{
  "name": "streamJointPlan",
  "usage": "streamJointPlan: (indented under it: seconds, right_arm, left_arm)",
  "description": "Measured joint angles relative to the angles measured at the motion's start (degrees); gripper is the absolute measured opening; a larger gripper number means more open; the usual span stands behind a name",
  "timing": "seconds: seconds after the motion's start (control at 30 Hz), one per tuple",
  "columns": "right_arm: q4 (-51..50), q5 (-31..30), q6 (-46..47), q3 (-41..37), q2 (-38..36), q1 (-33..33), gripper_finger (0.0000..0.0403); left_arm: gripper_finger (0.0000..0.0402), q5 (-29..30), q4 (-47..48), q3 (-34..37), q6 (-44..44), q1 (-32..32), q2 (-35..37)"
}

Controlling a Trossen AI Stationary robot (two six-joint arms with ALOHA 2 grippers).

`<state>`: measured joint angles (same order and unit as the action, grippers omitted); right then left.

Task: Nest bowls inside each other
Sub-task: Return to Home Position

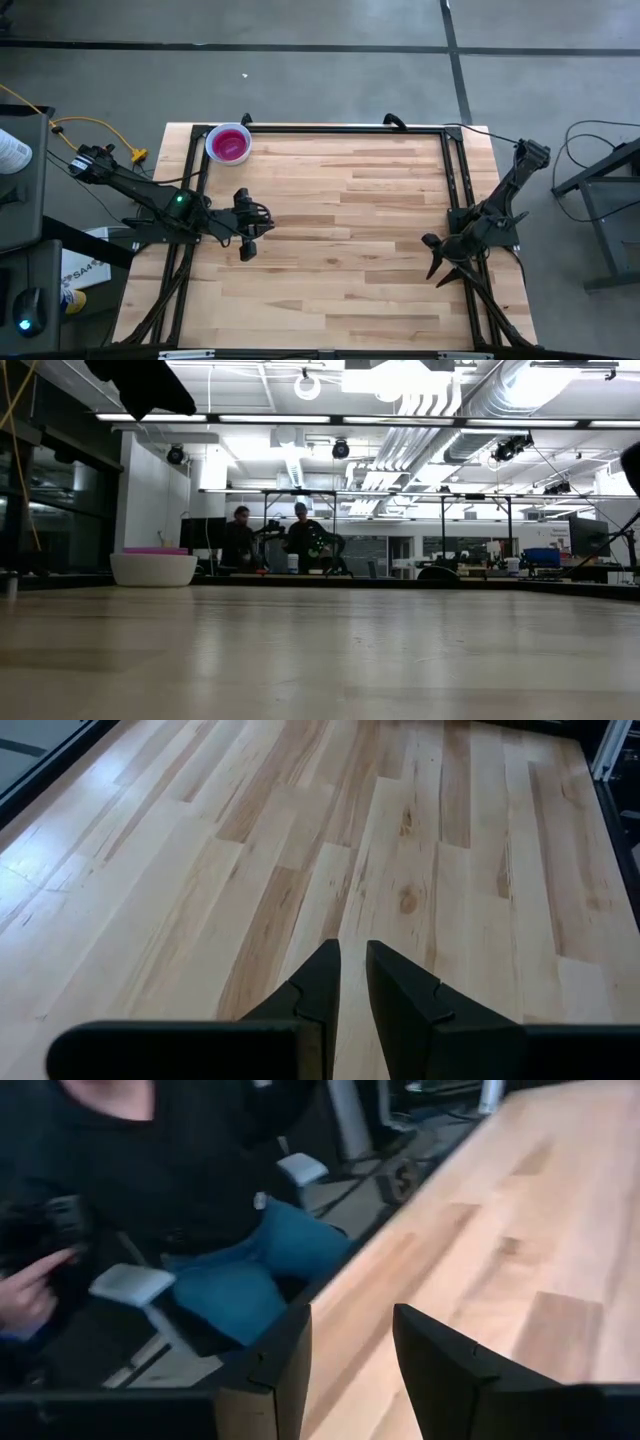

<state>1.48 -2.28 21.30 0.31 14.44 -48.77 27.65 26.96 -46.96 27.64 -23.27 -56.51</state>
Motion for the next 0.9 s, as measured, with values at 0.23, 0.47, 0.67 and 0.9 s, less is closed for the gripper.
streamJointPlan:
  seconds: [0.23, 0.47, 0.67, 0.9]
  right_arm:
    - [-0.6, 2.8, -3.8, 0.0, -1.8, 0.0, 0.0136]
    - [-0.7, 2.8, -4.7, 0.0, -1.0, 0.0, 0.0136]
    - [-0.7, 2.7, -4.7, 0.0, -1.0, 0.0, 0.0136]
    - [-0.8, 2.6, -4.9, 0.0, -1.0, 0.0, 0.0136]
  left_arm:
    - [0.0054, 0.1, -0.6, 0.0, 0.0, 0.0, 0.0]
    - [0.0054, 0.2, -1.1, 0.0, 0.0, 0.0, 0.0]
    - [0.0054, 0.2, -1.2, 0.0, -0.1, 0.0, 0.0]
    - [0.0054, 0.2, -1.5, 0.0, -0.1, 0.0, 0.0]
